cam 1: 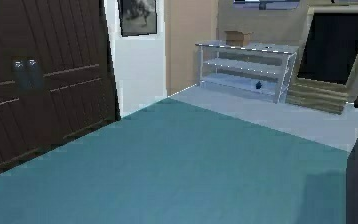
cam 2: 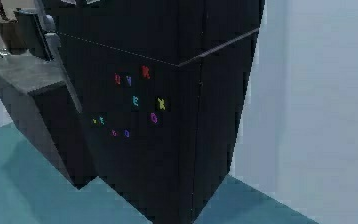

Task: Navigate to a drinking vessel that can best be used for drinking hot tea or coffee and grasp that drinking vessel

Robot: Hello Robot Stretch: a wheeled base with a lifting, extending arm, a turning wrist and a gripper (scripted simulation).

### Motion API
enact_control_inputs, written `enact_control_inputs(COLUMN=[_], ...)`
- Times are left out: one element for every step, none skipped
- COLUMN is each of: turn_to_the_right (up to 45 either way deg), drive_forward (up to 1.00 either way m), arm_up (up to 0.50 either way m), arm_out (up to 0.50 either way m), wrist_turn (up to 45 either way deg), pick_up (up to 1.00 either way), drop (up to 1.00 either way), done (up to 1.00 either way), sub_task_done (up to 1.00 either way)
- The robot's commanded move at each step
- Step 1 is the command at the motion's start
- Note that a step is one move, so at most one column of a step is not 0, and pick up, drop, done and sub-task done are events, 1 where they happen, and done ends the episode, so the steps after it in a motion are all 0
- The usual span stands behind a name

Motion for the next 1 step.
enact_control_inputs(turn_to_the_right=[0.0], drive_forward=[0.20], arm_up=[0.00], arm_out=[0.00], wrist_turn=[0.0], pick_up=[0.00], drop=[0.00], done=[0.00], sub_task_done=[0.00])
